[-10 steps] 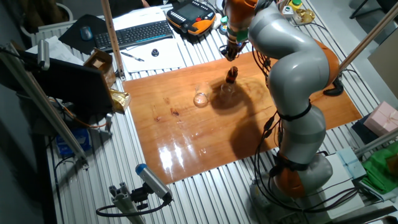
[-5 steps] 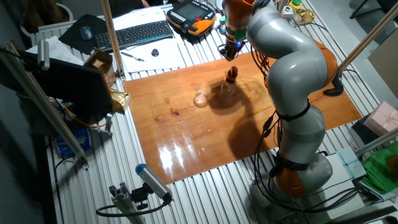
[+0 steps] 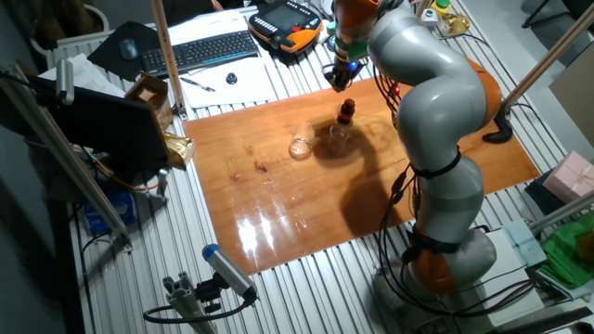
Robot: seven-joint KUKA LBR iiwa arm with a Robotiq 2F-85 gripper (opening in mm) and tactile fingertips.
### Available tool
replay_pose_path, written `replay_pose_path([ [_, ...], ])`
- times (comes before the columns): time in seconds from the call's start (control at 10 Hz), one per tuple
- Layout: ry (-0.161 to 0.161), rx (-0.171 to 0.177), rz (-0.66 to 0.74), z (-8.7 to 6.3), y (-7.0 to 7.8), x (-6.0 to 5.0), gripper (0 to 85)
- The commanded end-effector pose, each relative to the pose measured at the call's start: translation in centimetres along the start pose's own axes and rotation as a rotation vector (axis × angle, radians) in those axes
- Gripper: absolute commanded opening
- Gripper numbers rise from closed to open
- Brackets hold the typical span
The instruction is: Transfer liquid using a dropper
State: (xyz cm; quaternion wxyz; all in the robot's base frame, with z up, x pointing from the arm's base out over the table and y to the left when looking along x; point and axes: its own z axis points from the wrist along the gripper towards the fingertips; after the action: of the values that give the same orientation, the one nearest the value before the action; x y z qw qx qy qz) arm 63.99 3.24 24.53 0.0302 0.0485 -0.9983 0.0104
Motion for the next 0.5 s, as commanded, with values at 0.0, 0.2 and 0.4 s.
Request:
replay_pose_path([
  [0.0, 0.006, -0.016, 0.02, -0.2, 0.6, 0.0, 7.3],
  [0.2, 0.015, -0.049, 0.068, -0.5, 2.4, 0.3, 6.3],
  [0.4, 0.007, -0.061, 0.119, -0.1, 4.5, 1.1, 6.3],
])
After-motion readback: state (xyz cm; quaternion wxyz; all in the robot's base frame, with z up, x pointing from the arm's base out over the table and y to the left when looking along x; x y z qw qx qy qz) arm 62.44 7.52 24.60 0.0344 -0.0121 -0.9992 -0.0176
